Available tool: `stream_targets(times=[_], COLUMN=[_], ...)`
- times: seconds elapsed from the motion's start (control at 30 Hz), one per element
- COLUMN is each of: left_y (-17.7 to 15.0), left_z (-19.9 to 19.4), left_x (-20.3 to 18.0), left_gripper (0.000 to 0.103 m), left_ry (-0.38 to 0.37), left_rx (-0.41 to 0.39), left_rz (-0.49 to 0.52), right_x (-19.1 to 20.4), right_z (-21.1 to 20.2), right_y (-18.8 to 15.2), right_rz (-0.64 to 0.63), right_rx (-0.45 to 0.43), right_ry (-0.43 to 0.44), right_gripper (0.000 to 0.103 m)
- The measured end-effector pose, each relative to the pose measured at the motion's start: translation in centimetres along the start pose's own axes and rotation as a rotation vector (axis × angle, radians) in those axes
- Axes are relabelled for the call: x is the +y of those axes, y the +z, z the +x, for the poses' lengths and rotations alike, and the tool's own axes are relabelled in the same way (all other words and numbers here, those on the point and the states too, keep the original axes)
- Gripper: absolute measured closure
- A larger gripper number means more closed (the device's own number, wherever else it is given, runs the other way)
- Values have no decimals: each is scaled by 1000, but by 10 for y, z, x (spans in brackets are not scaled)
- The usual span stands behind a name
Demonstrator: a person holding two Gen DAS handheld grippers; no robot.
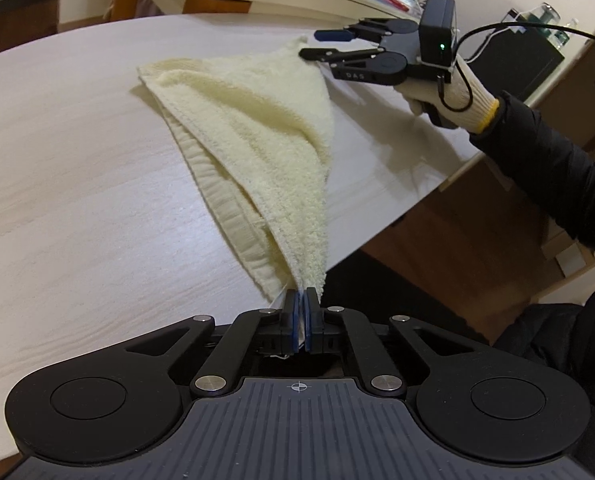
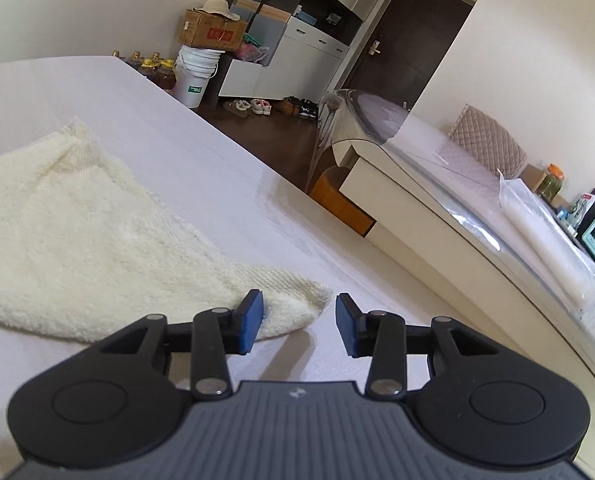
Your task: Fold towel
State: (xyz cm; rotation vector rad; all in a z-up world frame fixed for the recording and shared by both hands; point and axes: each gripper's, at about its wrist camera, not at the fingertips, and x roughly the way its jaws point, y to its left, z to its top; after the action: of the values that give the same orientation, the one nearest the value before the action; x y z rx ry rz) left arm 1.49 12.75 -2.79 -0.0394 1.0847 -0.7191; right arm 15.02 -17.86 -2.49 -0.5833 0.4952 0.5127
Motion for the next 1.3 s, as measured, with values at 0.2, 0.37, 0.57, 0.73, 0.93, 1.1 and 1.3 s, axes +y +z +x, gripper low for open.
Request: stream_targets(times=[0.2, 0.37, 0.57, 0.73, 0.93, 1.1, 1.3], left_y=[-5, -10, 7, 53, 121, 139, 143], left_z=[-10, -22, -40, -29, 24, 58, 59], left_x=[-1, 0, 11, 29, 46, 53, 51], left_gripper=[101, 100, 89, 86, 84, 82, 102], left_ry=[58, 45, 47, 143, 273, 357, 353], left_rx=[5, -1, -64, -113, -118, -84, -96], left_rz=[17, 7, -4, 37, 200, 317, 376], right_x=[-2, -9, -10, -2, 15, 19, 22], right_z=[4, 8, -2, -24, -31, -28, -26], right_y=[2, 2, 5, 9, 6, 3, 0], right_rz=[-20, -6, 12, 40, 51, 66, 63], right_rx=[12, 21, -5, -55, -54, -47, -46], right_ry=[-38, -49, -56, -18, 63, 82, 94], right_gripper=[59, 58, 59, 59, 58, 58, 58])
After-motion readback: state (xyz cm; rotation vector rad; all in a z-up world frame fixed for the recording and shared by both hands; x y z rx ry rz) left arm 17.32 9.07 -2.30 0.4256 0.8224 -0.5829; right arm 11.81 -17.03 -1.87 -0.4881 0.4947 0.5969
